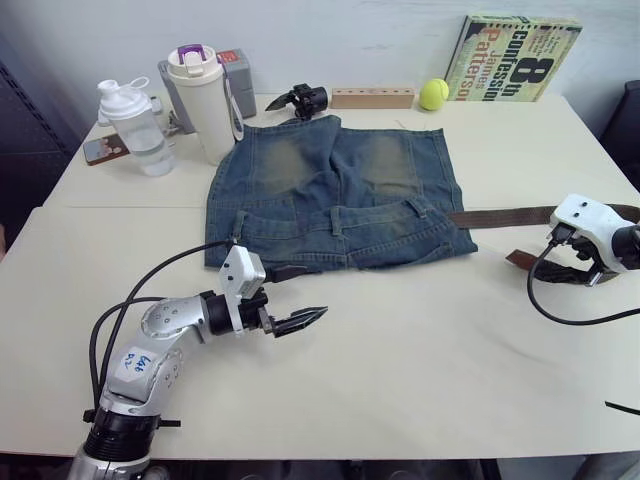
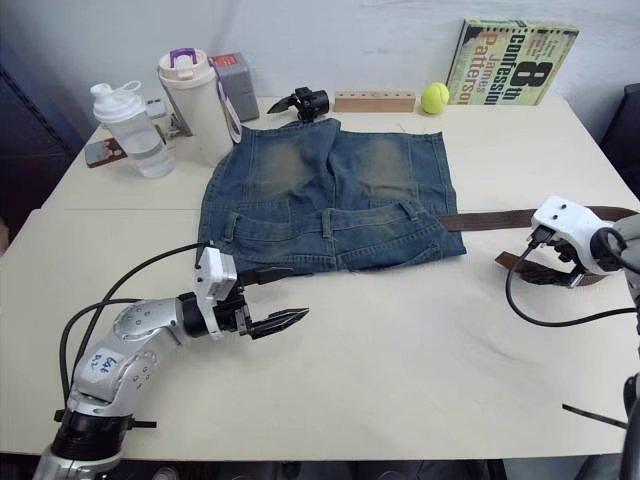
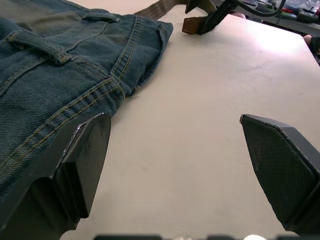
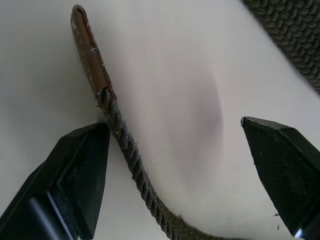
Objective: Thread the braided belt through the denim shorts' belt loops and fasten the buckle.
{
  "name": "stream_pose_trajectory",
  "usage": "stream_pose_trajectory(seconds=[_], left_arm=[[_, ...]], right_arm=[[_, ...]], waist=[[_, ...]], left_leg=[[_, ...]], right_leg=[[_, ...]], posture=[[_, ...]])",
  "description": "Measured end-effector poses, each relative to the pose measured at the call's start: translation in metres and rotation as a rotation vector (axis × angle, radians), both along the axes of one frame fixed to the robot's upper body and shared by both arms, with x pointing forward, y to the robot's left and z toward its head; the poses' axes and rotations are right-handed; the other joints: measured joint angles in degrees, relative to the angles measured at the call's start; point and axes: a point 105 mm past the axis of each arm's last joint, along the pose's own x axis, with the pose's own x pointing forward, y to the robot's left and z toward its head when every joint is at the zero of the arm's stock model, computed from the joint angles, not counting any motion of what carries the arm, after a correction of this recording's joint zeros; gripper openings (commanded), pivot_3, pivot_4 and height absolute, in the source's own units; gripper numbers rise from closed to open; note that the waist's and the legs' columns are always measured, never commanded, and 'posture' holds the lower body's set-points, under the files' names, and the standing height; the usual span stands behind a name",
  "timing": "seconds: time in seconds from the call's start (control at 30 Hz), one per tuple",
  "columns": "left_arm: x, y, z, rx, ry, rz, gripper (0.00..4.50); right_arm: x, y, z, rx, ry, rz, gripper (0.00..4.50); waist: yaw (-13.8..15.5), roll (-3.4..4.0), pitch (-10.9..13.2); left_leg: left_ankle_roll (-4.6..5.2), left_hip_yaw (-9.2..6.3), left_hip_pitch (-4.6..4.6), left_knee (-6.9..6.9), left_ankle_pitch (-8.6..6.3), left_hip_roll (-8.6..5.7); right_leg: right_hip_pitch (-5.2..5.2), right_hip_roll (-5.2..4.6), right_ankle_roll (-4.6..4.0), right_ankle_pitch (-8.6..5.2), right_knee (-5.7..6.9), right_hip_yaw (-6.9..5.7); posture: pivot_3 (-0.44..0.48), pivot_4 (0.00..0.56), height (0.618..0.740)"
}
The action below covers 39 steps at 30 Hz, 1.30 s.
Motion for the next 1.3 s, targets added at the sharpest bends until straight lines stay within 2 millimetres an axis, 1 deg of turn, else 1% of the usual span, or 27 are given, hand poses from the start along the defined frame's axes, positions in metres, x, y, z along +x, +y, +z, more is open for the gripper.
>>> stream_pose_trajectory(seconds=[0.03,0.13,0.17,0.2,0.23,0.43,0.5,0.53,0.6,0.67,0.73,0.8,0.83,0.93,1.0,1.07,1.23,1.3], left_arm=[[-0.001,0.000,0.000,0.000,0.001,0.000,4.50],[-0.001,0.000,0.000,0.000,0.003,0.009,4.50],[0.000,0.000,0.000,0.000,0.003,0.013,4.50],[0.000,0.000,0.000,0.000,0.003,0.016,4.50],[0.000,0.000,0.000,0.000,0.003,0.017,4.50],[0.001,0.000,0.001,0.000,0.001,0.016,4.50],[0.001,0.000,0.001,-0.001,-0.003,0.014,4.50],[0.002,-0.001,0.002,-0.001,-0.005,0.008,4.50],[0.006,-0.002,0.007,-0.003,-0.015,-0.004,4.50],[0.009,-0.006,0.021,-0.012,-0.051,-0.051,4.50],[0.009,-0.011,0.032,-0.020,-0.083,-0.100,4.50],[0.007,-0.014,0.036,-0.014,-0.083,-0.144,4.50],[0.007,-0.016,0.036,-0.005,-0.072,-0.172,4.50],[0.005,-0.019,0.033,0.013,-0.047,-0.226,4.50],[0.002,-0.021,0.036,0.030,-0.054,-0.268,4.50],[0.002,-0.024,0.036,0.040,-0.053,-0.309,4.50],[0.004,-0.031,0.025,0.076,-0.036,-0.360,4.50],[0.008,-0.036,0.028,0.073,-0.049,-0.376,4.50]], right_arm=[[-0.001,0.001,-0.001,0.003,0.019,0.012,3.15],[-0.006,0.003,-0.006,0.014,0.071,0.047,1.51],[-0.008,0.004,-0.007,0.020,0.084,0.056,1.06],[-0.009,0.005,-0.008,0.025,0.093,0.060,0.45],[-0.009,0.006,-0.009,0.027,0.096,0.063,0.05],[-0.011,0.007,-0.009,0.044,0.075,0.055,0.05],[-0.012,0.014,-0.009,0.081,0.058,0.071,0.05],[-0.016,0.025,-0.007,0.134,0.039,0.106,0.05],[-0.025,0.072,0.001,0.284,0.025,0.276,0.05],[-0.050,0.133,0.009,0.378,0.049,0.512,0.05],[-0.070,0.173,0.011,0.412,0.063,0.656,0.05],[-0.076,0.193,0.008,0.424,0.044,0.677,0.05],[-0.077,0.202,0.002,0.425,0.038,0.667,0.05],[-0.080,0.217,-0.014,0.429,0.056,0.636,0.05],[-0.081,0.220,-0.014,0.422,0.044,0.626,0.05],[-0.081,0.224,-0.011,0.410,0.029,0.635,0.05],[-0.081,0.230,-0.008,0.400,0.022,0.649,0.05],[-0.082,0.236,-0.008,0.391,0.020,0.671,0.05]], waist=[[0.02,0.00,0.00],[0.09,0.00,0.00],[0.08,0.00,0.00],[0.06,0.00,0.00],[0.04,0.01,0.00],[0.01,0.01,-0.01],[-0.09,0.02,-0.01],[-0.09,0.03,-0.01],[-0.33,0.09,0.00],[-0.37,0.17,0.04],[-0.27,0.17,0.04],[-0.26,0.17,0.04],[-0.24,0.16,0.05],[-0.20,0.15,0.06],[-0.16,0.15,0.05],[-0.13,0.15,0.05],[-0.19,0.14,0.06],[-0.14,0.14,0.05]], left_leg=[[0.03,0.01,-0.01,0.03,-0.04,-0.01],[0.08,0.03,-0.01,0.12,-0.09,-0.06],[0.12,0.03,-0.01,0.15,-0.11,-0.06],[0.17,0.03,-0.01,0.18,-0.14,-0.06],[0.20,0.05,-0.01,0.20,-0.16,-0.06],[0.27,0.07,-0.01,0.23,-0.19,-0.06],[0.27,0.07,0.00,0.20,-0.19,-0.04],[0.26,0.07,-0.01,0.15,-0.19,-0.04],[0.25,0.04,0.05,0.12,-0.18,0.02],[0.18,-0.04,0.12,0.00,-0.15,0.07],[0.11,-0.09,0.21,-0.07,-0.11,0.13],[0.05,-0.08,0.25,-0.06,-0.10,0.13],[0.05,-0.05,0.25,-0.04,-0.10,0.12],[0.05,0.05,0.21,0.00,-0.10,0.03],[0.08,0.06,0.18,0.02,-0.09,0.02],[0.09,0.06,0.20,0.02,-0.08,0.02],[0.10,0.04,0.16,-0.06,-0.08,0.04],[0.10,0.01,0.16,-0.07,-0.08,0.04]], right_leg=[[0.01,-0.02,-0.02,-0.01,0.00,0.01],[0.08,-0.09,-0.02,-0.01,-0.05,0.02],[0.12,-0.10,-0.02,-0.01,-0.09,0.03],[0.14,-0.10,-0.04,-0.02,-0.13,0.03],[0.16,-0.12,-0.05,-0.02,-0.17,0.06],[0.20,-0.12,-0.01,0.00,-0.25,0.07],[0.19,-0.08,0.06,0.05,-0.21,0.07],[0.15,-0.08,0.15,0.09,-0.19,0.07],[0.17,0.04,0.30,0.17,-0.11,0.09],[0.16,0.14,0.27,0.15,0.03,0.07],[0.21,0.22,0.24,0.14,0.02,0.03],[0.24,0.19,0.24,0.14,0.01,0.04],[0.25,0.15,0.24,0.14,-0.01,0.05],[0.25,0.01,0.27,0.16,-0.11,0.08],[0.27,0.00,0.25,0.16,-0.20,0.09],[0.30,0.00,0.06,0.08,-0.26,0.08],[0.23,0.04,0.18,0.15,-0.25,0.06],[0.21,0.06,0.19,0.16,-0.23,0.03]], posture=[[0.000,0.150,0.657],[0.000,0.150,0.657],[0.000,0.150,0.657],[0.000,0.150,0.657],[0.000,0.150,0.657],[0.000,0.150,0.657],[0.000,0.150,0.657],[0.000,0.150,0.657],[0.000,0.150,0.657],[0.000,0.150,0.657],[0.000,0.150,0.657],[0.000,0.150,0.657],[0.000,0.150,0.657],[0.000,0.150,0.657],[0.000,0.150,0.657],[0.000,0.150,0.657],[0.000,0.150,0.657],[0.000,0.150,0.657]])
